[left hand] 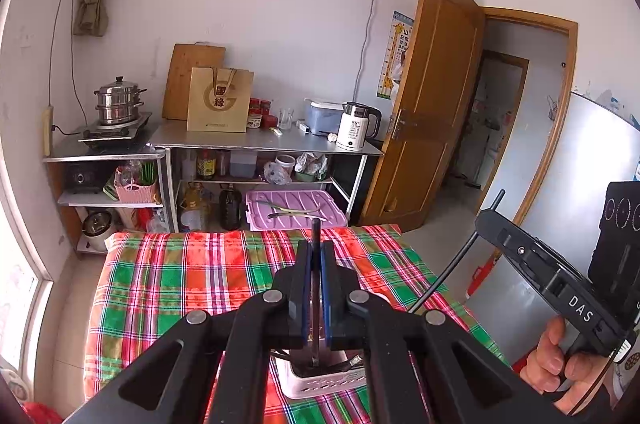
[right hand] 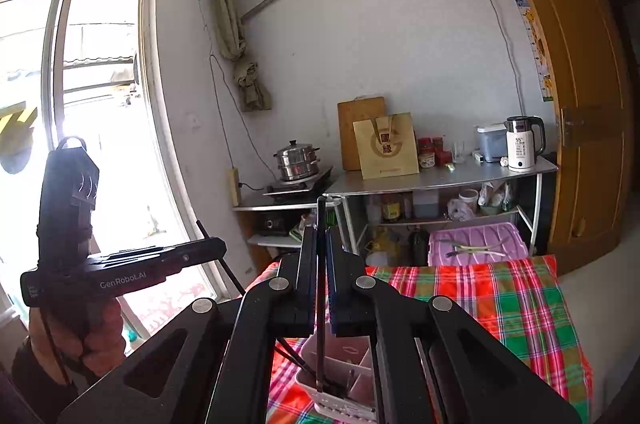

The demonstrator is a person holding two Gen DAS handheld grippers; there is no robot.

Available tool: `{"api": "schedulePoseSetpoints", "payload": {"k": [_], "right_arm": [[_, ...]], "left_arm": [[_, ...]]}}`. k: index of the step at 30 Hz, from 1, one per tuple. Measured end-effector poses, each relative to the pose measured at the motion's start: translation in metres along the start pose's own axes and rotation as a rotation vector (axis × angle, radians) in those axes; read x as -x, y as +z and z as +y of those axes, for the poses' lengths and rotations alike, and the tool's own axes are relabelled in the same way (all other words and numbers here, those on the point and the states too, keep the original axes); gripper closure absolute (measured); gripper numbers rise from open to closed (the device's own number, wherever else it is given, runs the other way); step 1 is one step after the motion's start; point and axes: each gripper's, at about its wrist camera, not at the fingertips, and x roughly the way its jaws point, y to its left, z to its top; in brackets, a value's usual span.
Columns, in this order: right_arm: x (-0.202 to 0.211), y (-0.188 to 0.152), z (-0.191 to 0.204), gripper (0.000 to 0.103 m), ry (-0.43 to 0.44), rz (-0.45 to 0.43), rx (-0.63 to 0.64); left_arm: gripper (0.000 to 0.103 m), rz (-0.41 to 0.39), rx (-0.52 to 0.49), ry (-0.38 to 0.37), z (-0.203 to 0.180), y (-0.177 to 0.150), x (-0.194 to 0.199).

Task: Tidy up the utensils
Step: 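Lower the chopsticks into the basket compartments and open both grippers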

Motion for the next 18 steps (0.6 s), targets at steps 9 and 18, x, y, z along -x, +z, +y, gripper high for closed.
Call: {"api": "schedulePoseSetpoints", "payload": {"k": [9,18], "right_arm": [[-0.033,-0.018,-0.017,0.099,-0.036,0.046,-0.026],[-0.065,-0.049,-0.027,0.099,-0.069,0.192,-0.021]], "left_arm": [[0.099,0.037,0.038,-0.012,0.022,-0.016,-0.047],[0.099,0.135,0.047,0.015,0.034,-0.042,-0.086]]}}
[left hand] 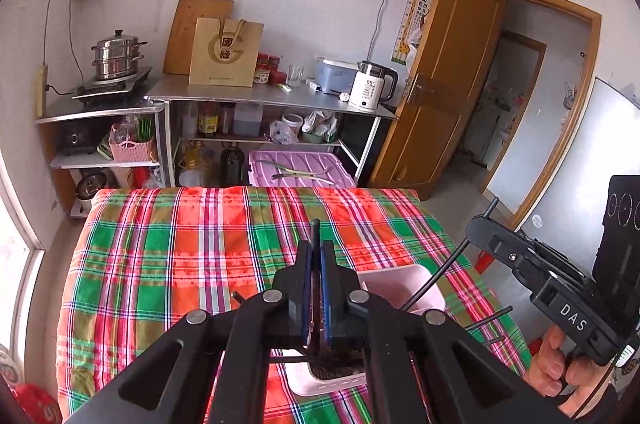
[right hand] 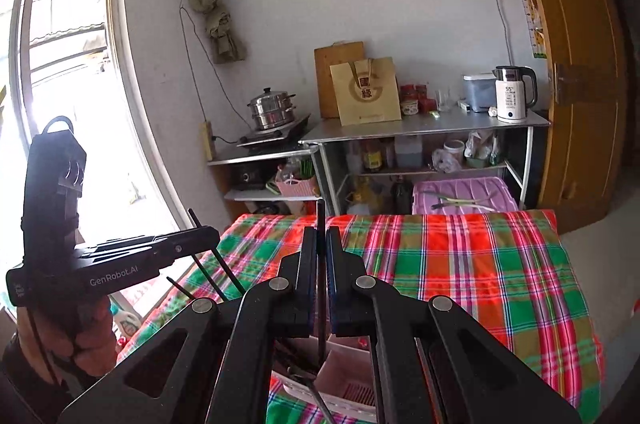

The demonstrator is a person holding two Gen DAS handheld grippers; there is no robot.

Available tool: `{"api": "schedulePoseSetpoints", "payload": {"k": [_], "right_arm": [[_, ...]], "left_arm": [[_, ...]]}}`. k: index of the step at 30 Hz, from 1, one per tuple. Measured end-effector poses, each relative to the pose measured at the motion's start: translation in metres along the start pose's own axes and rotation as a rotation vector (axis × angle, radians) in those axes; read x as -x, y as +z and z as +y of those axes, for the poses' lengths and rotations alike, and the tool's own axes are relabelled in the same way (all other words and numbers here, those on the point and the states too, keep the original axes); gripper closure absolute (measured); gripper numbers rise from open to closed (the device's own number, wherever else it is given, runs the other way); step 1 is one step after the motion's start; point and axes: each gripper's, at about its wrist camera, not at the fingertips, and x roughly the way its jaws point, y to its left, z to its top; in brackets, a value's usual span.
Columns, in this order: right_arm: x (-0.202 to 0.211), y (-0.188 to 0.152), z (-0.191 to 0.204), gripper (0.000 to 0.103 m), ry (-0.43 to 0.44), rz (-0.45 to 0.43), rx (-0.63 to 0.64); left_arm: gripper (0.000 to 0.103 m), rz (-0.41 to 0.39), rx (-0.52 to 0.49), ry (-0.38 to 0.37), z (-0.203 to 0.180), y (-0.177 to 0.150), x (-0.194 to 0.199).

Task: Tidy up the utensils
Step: 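Lower the chopsticks into the basket compartments and open both grippers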

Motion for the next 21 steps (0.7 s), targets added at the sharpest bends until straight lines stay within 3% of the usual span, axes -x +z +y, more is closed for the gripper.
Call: {"api": "schedulePoseSetpoints", "payload": {"k": [11,12,14,16,21], "right_arm": [[-0.015,-0.016,-0.006,0.098,-0.006,0.119,0.003],[-0.013,-0.016,-0.006,0.096,-0.010,0.116,0.004],[-0.006,-0.014,-0.008,0.089,-0.005,0.102,0.001],[0.001,-0.011,-0.009,0.089,-0.011,0.087,-0.001],[0.026,-0.007,-0.009,0.089,-0.022,0.047,0.000]], "left_arm": [[0.095,0.056,-0.003,0.027,0.002,-0.011,-0.013],[0.093,0.048,-0.003,0.031,0.002,-0.012,-0.011],[0.081,0.028,0.002,0.034,0.000,-0.013,-0.004],[0.075,0.004,0.006,0.038,-0.002,-0.012,0.005],[0.074,-0.052,-0.015,0.059,-0.012,-0.013,0.035]]}}
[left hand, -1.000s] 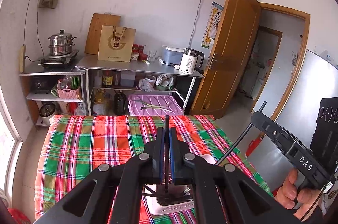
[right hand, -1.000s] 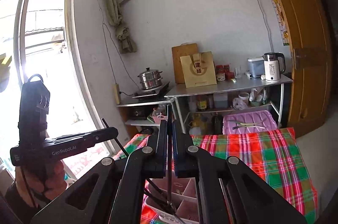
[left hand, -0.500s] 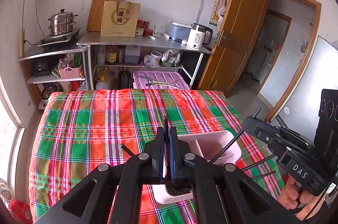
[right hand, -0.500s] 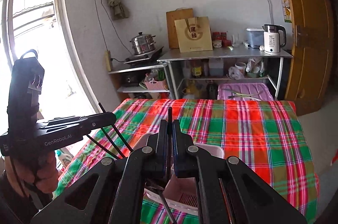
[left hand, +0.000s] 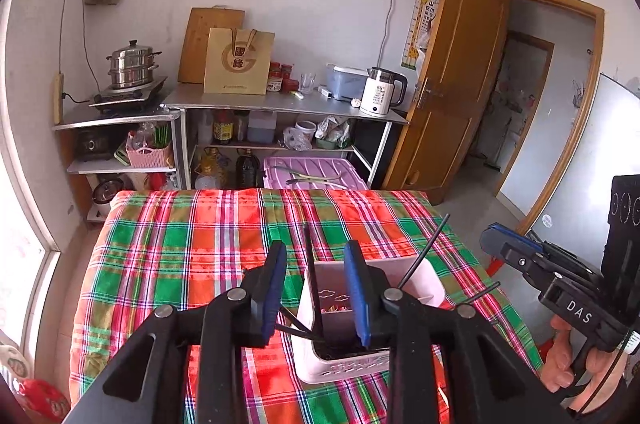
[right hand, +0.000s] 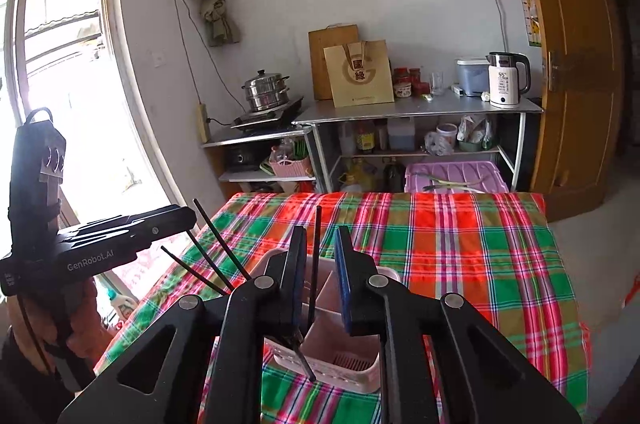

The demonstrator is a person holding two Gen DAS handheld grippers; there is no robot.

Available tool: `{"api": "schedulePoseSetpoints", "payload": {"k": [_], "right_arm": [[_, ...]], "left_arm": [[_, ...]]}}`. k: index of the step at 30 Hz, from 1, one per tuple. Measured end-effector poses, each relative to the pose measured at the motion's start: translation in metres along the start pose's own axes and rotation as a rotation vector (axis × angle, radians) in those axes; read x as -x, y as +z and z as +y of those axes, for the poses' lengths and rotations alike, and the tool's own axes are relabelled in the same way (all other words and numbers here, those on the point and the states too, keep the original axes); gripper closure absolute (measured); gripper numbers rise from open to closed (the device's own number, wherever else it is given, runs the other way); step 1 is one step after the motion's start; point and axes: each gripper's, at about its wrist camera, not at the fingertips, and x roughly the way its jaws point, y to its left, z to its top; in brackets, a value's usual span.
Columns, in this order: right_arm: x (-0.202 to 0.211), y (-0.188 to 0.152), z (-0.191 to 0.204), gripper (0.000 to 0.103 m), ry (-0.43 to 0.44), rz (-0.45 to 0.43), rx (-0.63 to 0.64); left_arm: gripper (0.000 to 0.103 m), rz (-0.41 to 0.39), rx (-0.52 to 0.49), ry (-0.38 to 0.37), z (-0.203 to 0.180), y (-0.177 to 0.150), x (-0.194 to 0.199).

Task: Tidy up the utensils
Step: 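Lower the chopsticks into the basket compartments and open both grippers, then move both grippers back down to the remaining chopsticks on the tablecloth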

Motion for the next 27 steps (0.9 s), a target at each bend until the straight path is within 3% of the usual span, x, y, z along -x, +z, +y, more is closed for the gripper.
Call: {"api": "schedulePoseSetpoints", "payload": {"k": [4,7,13,27], "right_arm": [[0.026,-0.002,0.001,0.088,0.002,-0.039,0.006],[0.048,-0.010,0.004,0.081,0.014,-0.064,0.009],[0.090,-0.042,0.007,0.077,0.021,-0.088,0.032],[0.143,-0.142,0.002,0.076,-0.019,-0.041,0.010]], "left_arm": [[0.073,-0.043,-0.007,0.004,-0.009,-0.006,0.029],[0.069,-0.076,-0.017,0.003,-0.016,-0.019,0.052],[0.066,-0.109,-0.036,-0.015,-0.028,-0.066,0.090],[0.066,-0.041,-0.040,-0.028,-0.039,-0.190,0.122]]}}
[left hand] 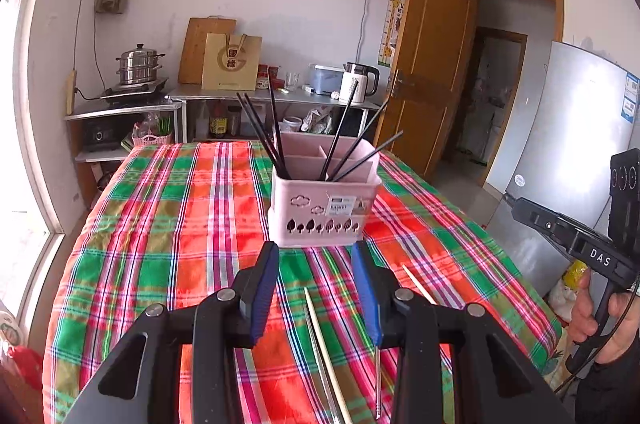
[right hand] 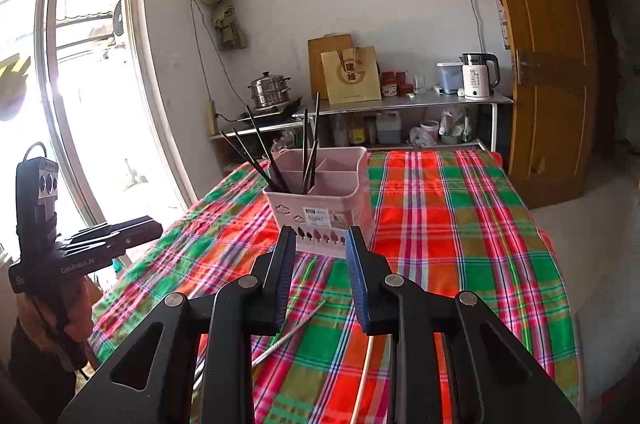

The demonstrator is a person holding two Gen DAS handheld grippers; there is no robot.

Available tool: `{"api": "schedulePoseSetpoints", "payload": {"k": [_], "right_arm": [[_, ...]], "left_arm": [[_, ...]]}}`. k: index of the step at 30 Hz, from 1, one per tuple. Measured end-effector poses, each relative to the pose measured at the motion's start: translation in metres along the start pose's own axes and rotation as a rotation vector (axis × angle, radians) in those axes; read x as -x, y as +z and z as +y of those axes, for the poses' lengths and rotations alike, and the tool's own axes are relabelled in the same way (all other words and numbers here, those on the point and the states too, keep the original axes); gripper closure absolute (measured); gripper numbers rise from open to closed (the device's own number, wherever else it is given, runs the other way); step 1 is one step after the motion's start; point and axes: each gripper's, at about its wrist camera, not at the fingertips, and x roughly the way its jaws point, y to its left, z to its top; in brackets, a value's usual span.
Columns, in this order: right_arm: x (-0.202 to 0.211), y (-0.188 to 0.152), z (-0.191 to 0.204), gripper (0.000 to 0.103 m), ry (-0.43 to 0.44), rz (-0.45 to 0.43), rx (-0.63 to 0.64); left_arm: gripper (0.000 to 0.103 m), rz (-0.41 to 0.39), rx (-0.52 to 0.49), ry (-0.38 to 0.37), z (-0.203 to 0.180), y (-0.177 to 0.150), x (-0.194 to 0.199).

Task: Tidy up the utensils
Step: 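Move both grippers back down to the remaining chopsticks on the tablecloth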

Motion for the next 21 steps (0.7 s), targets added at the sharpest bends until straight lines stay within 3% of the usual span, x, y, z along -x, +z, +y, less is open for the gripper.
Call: {"api": "schedulePoseSetpoints", "payload": {"k": [13,21], "right_arm": [[-0.006,-0.046,-0.012,0.076,0.011,0.090,-0.074],[-0.030,-0.058,-0.013,0.076,0.014,0.163,-0.087]], "left_arm": [[0.067,0.135,0.043,-0.026,0.006,-0.051,-0.028],[0.070,0.253,0.062,0.023,0.016,-0.067,-0.069]]}}
